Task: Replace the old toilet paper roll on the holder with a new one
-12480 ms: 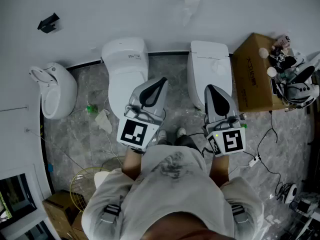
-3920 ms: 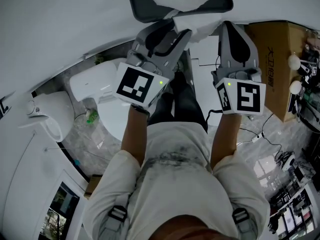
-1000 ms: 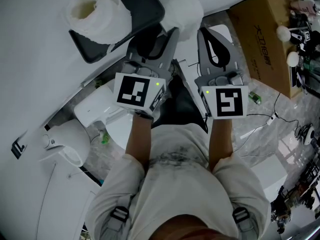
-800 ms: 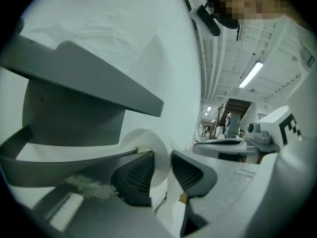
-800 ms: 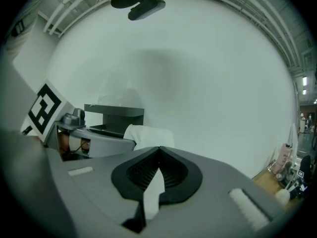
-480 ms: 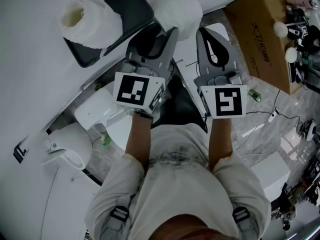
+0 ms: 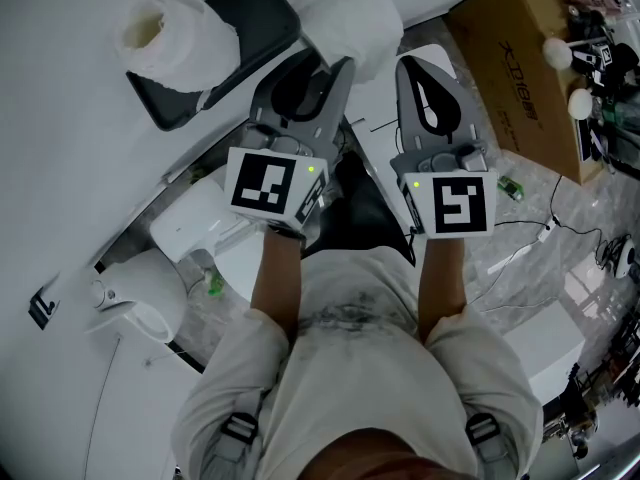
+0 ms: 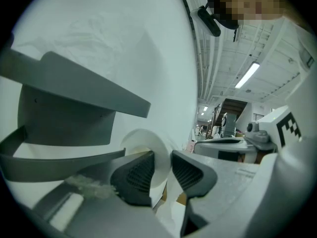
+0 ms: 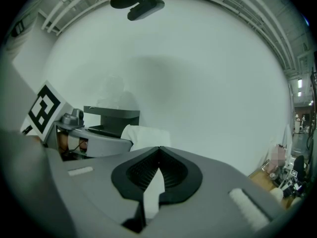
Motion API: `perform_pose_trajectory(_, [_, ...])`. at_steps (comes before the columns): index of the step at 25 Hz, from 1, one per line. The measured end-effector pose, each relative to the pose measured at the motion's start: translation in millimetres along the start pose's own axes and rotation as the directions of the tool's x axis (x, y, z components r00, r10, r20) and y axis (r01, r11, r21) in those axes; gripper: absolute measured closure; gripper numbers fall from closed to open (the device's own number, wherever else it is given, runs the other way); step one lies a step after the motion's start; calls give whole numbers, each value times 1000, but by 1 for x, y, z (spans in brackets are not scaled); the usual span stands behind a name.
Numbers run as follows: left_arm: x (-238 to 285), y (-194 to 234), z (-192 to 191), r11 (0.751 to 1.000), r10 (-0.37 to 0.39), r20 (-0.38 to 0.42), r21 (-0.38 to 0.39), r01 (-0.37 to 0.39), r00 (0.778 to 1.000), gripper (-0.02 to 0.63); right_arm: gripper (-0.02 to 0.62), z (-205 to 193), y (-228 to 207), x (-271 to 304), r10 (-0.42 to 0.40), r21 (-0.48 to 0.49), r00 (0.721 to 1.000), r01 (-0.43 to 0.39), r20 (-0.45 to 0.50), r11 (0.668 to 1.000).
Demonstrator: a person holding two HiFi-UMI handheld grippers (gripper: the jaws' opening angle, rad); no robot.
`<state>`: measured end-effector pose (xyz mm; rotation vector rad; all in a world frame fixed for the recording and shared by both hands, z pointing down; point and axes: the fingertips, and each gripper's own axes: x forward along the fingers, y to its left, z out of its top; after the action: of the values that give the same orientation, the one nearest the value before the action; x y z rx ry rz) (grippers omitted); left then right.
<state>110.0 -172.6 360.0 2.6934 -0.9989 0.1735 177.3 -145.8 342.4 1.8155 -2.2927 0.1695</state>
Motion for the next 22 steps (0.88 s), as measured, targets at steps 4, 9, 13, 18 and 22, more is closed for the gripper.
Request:
perform_pose_trajectory(4, [-7, -5, 2, 1000, -5, 1, 11, 5, 1000, 479, 595, 3, 2, -8, -6, -2, 1000, 6, 6, 1000])
perform_pose_trajectory(9, [-15, -11, 3, 1000, -17, 5, 12, 17, 1000, 479, 595, 8, 6, -20, -10, -11, 1000, 10, 18, 1000])
perform_pose_trajectory(13, [-20, -15, 2, 1000, -24, 7, 16, 24, 1000, 479, 595, 10, 10, -31, -15, -18, 999, 16, 29, 1000])
perform_pose_trajectory(18, [-23, -23, 0, 999, -34, 6, 22, 34, 999, 479, 595, 10, 11, -42, -24, -21, 999, 25, 27, 999])
perform_pose_trajectory(22, [-29, -32, -2, 999, -41, 3, 17, 41, 999, 479, 595, 11, 11, -51, -32, -19, 999, 33, 26, 999])
